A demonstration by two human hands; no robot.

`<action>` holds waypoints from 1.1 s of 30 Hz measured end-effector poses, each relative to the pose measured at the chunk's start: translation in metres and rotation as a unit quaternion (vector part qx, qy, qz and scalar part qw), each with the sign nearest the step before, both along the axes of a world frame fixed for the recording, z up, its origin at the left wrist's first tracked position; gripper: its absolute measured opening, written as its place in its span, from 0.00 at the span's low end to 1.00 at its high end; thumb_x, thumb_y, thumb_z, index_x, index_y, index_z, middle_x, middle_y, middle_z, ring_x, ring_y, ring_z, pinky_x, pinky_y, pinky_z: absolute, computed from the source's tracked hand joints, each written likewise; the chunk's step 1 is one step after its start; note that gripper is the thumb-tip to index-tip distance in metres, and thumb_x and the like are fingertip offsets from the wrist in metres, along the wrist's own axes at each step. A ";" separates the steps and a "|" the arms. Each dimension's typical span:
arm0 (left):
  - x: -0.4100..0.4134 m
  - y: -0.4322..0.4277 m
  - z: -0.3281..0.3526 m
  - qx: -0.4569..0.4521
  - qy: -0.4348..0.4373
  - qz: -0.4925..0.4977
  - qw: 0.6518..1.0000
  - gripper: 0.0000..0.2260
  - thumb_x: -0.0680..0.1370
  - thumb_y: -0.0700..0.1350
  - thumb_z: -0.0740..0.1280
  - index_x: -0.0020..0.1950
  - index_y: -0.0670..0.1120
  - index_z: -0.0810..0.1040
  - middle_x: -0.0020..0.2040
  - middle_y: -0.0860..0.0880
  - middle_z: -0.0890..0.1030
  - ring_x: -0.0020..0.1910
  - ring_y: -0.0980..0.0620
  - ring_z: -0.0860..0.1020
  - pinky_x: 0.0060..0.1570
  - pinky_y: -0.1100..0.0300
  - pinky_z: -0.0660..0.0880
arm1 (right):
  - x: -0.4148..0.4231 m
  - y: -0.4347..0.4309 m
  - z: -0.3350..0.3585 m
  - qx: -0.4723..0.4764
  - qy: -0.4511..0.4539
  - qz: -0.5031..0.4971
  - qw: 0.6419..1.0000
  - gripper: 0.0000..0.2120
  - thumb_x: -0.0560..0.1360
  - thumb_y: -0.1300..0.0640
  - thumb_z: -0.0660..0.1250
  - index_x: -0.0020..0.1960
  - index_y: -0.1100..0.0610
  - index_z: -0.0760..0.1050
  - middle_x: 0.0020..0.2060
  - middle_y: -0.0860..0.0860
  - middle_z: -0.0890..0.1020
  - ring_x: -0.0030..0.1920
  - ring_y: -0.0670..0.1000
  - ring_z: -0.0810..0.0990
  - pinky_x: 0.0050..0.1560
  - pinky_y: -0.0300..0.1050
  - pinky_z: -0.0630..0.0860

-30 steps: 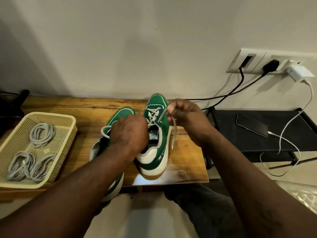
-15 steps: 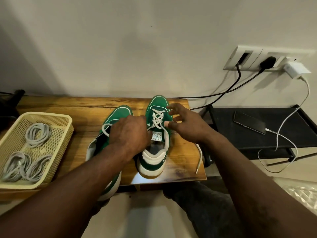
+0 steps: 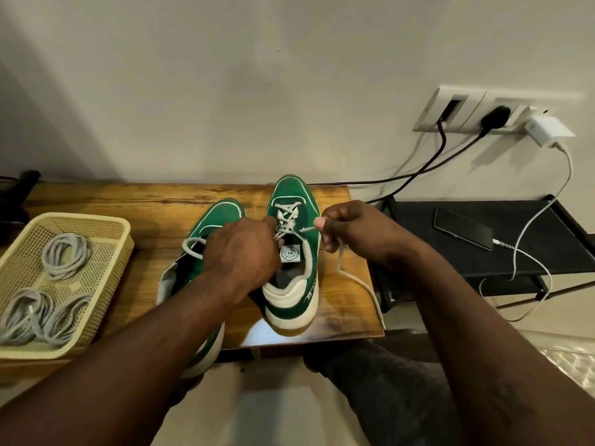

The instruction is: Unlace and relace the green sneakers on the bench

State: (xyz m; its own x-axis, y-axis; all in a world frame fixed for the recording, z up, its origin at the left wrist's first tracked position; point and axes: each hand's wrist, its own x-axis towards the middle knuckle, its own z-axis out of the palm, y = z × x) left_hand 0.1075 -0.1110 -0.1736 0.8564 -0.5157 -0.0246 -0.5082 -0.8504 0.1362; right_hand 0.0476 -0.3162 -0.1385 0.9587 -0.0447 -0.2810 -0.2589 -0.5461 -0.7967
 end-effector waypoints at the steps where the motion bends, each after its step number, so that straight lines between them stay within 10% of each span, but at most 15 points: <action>1: -0.001 -0.001 0.001 0.004 -0.001 -0.001 1.000 0.11 0.84 0.55 0.64 0.61 0.51 0.77 0.33 0.53 0.66 0.37 0.46 0.73 0.38 0.55 0.69 | -0.001 -0.001 0.000 0.001 0.009 -0.007 1.000 0.16 0.85 0.53 0.65 0.43 0.60 0.81 0.36 0.52 0.85 0.36 0.43 0.82 0.38 0.30 0.75; 8: 0.017 0.003 0.006 -0.059 0.179 0.014 0.982 0.18 0.80 0.66 0.66 0.45 0.51 0.76 0.40 0.51 0.80 0.40 0.50 0.78 0.39 0.56 0.71 | 0.004 0.001 -0.012 -0.061 0.063 -0.016 0.996 0.11 0.81 0.47 0.71 0.50 0.56 0.82 0.41 0.50 0.88 0.45 0.50 0.85 0.51 0.51 0.81; 23: 0.022 -0.006 0.051 -0.354 0.318 0.128 0.870 0.12 0.80 0.48 0.73 0.42 0.42 0.87 0.35 0.47 0.86 0.35 0.51 0.83 0.54 0.51 0.79 | 0.009 0.015 0.005 -0.145 -0.056 -0.095 0.983 0.17 0.83 0.51 0.68 0.38 0.54 0.84 0.35 0.49 0.86 0.28 0.41 0.76 0.37 0.44 0.72; 28: 0.019 -0.006 0.081 -0.486 0.299 0.076 0.818 0.07 0.82 0.42 0.70 0.49 0.41 0.86 0.36 0.46 0.86 0.29 0.55 0.78 0.32 0.65 0.74 | 0.012 0.030 0.034 0.128 -0.151 -0.154 0.968 0.07 0.82 0.60 0.68 0.48 0.60 0.84 0.37 0.52 0.86 0.28 0.42 0.74 0.31 0.36 0.70; 33: 0.010 0.001 0.102 -0.578 0.312 0.015 0.754 0.09 0.85 0.44 0.66 0.55 0.43 0.86 0.40 0.46 0.86 0.31 0.52 0.78 0.34 0.60 0.74 | 0.007 0.034 0.053 0.233 -0.209 -0.147 0.938 0.10 0.85 0.61 0.64 0.58 0.57 0.83 0.41 0.51 0.86 0.32 0.49 0.76 0.31 0.39 0.67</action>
